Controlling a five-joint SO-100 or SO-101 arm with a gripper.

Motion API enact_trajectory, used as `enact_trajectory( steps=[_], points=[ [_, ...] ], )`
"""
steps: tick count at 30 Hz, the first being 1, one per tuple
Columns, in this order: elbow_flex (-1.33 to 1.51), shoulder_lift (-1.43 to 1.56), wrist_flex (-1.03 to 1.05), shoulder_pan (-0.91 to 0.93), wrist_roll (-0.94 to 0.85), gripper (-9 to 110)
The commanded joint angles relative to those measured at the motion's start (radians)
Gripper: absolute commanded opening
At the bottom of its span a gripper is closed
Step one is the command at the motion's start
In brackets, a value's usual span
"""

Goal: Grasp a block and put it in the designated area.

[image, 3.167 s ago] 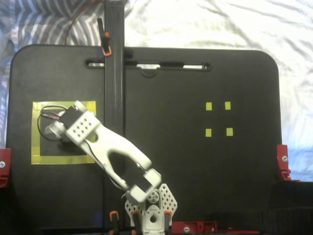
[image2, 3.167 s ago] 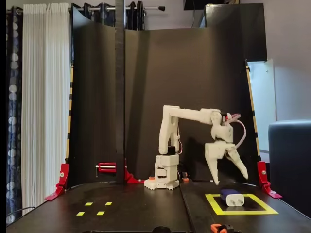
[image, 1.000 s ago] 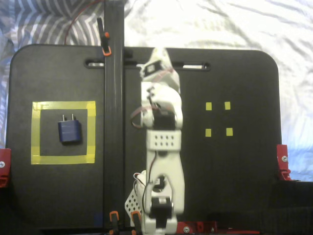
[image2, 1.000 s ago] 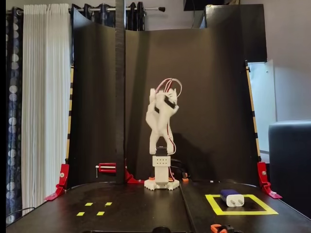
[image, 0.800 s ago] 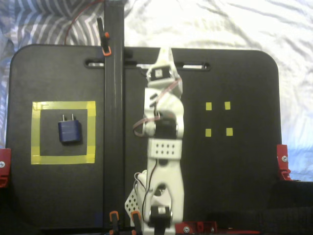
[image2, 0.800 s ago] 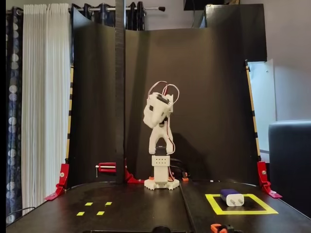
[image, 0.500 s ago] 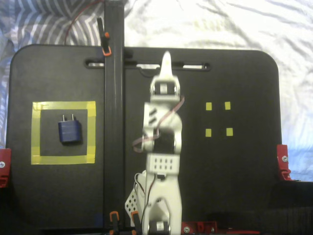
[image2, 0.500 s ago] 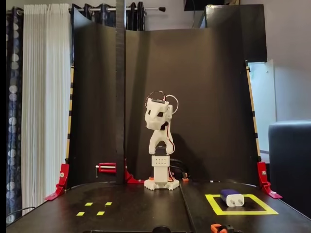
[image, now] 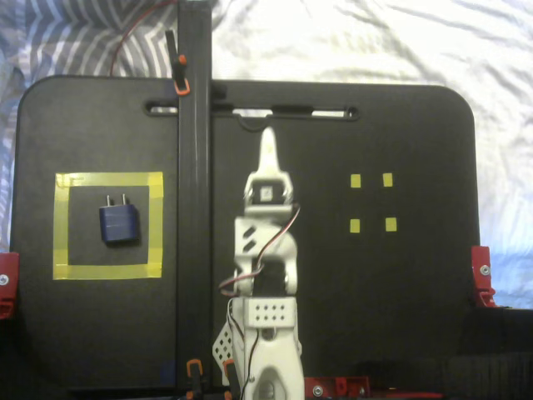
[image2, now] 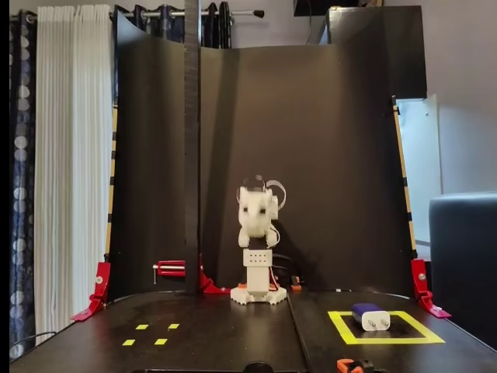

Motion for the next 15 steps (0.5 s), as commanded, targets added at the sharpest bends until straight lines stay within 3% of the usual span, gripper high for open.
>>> enact_trajectory(
  steps=[1, 15],
  points=[
    [0.078, 0.084, -0.012, -0.017, -0.003, 0],
    [0.114, 0.164, 0.295, -0.035, -0.006, 0]
  ],
)
